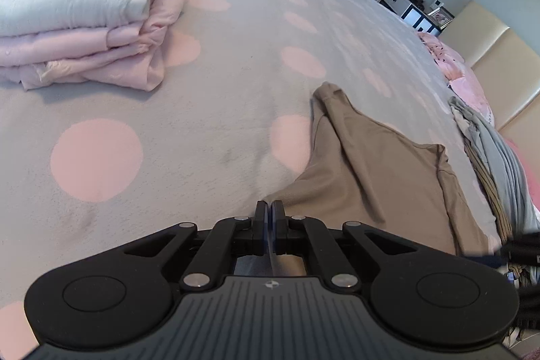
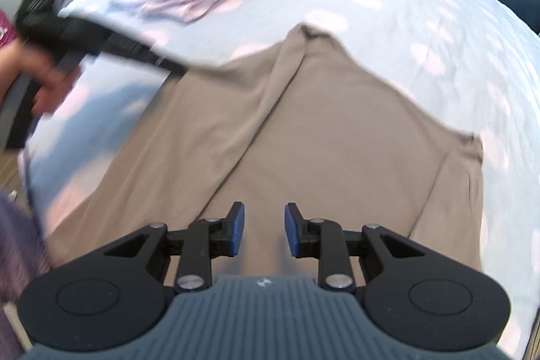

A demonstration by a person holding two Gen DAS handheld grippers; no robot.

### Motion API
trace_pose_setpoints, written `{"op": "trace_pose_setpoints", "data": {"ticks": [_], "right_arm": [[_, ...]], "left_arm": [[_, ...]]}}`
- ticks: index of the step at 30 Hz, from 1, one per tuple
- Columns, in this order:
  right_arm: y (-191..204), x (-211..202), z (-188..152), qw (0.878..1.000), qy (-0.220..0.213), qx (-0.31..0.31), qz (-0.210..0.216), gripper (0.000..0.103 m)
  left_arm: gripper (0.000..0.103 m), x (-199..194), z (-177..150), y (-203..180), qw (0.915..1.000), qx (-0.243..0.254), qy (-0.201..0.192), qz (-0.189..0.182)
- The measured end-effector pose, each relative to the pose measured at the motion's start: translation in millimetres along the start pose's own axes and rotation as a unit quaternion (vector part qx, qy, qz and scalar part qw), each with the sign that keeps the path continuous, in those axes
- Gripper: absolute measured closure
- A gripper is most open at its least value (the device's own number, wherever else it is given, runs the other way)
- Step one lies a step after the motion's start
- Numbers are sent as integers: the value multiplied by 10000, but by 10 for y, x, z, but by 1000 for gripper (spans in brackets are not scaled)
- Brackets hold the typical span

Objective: Fold clothes

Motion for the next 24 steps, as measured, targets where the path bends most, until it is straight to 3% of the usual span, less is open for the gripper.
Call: {"op": "trace_pose_setpoints", "data": {"ticks": [7,10,16,18,19,24], "right_arm": [[-61,402,836,9983,-557,24,-144,74],[-45,649,1194,9968,-776,94,-163,69],[11,1169,1512,9966,-748,64,-336,69],[-51,1247,1572,9963,-759,108,-386,74],[-85,1281,1601,9961,-769,134,-411,96],[-479,1369,1753,9932,-705,855,-345,97]], "left_arm": [[103,52,-31,-24,9999,62,119,-47],[103,102,-51,8,9998,-9,198,-48],[103,165,-67,21,9996,-61,276,-97],[102,174,-67,33,9994,-111,297,-126],[102,174,-72,43,9994,-132,303,-133],[102,193,-76,30,9994,-50,321,-112]]}}
Point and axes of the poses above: each gripper's, at about its wrist camera, not at the fingertips, and x roughly the way its jaws point, y to its left, z to its top, the point moved 9 cm from there along x, roughly the way its jaws point, and after that the axes turned 7 degrees about x, right-handed, at the moved point
